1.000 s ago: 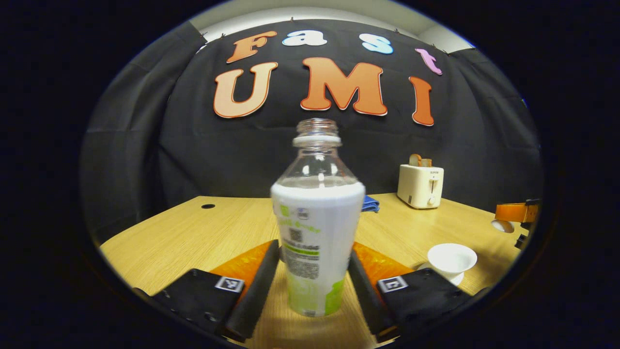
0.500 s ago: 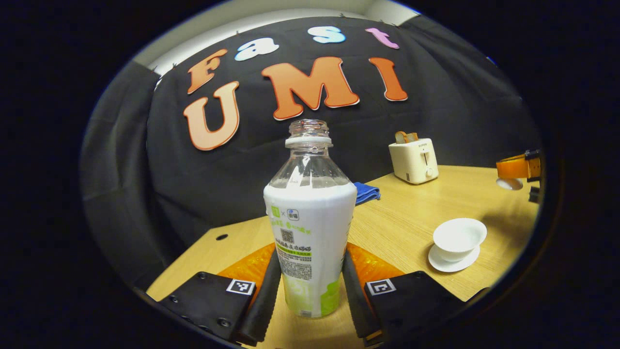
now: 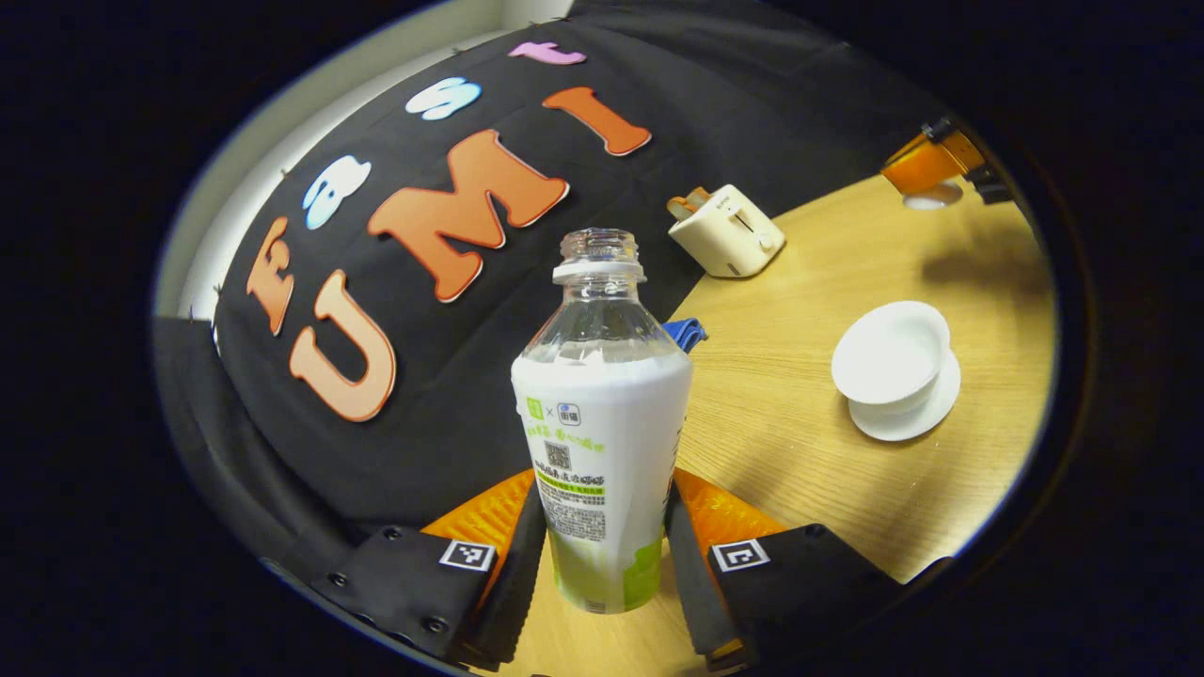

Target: Open the teacup lid with one hand, grasp the water bottle and pour water into the teacup with the other hand; after pouring, place the water bottle on the coaster and then close the teacup lid.

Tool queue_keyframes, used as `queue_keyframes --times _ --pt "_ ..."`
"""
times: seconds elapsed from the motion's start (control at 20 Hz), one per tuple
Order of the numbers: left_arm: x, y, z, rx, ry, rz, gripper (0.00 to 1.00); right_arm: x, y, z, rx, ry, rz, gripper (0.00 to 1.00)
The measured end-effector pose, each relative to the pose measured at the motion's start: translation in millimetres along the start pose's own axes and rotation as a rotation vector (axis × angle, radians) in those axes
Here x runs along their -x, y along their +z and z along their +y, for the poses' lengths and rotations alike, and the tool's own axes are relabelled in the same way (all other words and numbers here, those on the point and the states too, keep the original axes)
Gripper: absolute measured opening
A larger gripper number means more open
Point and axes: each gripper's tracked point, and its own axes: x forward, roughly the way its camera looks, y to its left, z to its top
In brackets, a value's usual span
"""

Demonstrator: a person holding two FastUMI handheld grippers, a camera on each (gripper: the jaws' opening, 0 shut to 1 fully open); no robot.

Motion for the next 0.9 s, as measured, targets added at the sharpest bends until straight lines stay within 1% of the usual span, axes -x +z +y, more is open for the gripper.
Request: queue_keyframes --times 0.05,0.2,0.35,0.65,0.7,0.75,0.9 --pt "-3 3 -2 -0.056 -0.009 -0.004 0.69 0 0 -1 0.0 -0.001 0.002 0.23" --pt "-5 6 -14 -0.208 -0.047 -0.009 0.67 0 -3 -4 -0.005 -0.006 0.009 0.23" --pt "-5 17 -22 -0.351 -0.067 -0.024 0.67 1 -5 -8 -0.006 -0.011 0.014 0.23" --pt "-6 15 -33 -0.547 -0.117 -0.022 0.67 0 -7 -11 -0.008 -0.015 0.024 0.23" --pt "-7 18 -35 -0.578 -0.123 -0.021 0.69 0 -8 -10 -0.008 -0.014 0.027 0.18" --pt "-8 19 -36 -0.605 -0.13 -0.019 0.69 0 -9 -10 -0.008 -0.014 0.031 0.23" --pt "-9 19 -37 -0.681 -0.144 -0.012 0.67 1 -9 -10 -0.007 -0.012 0.032 0.23"
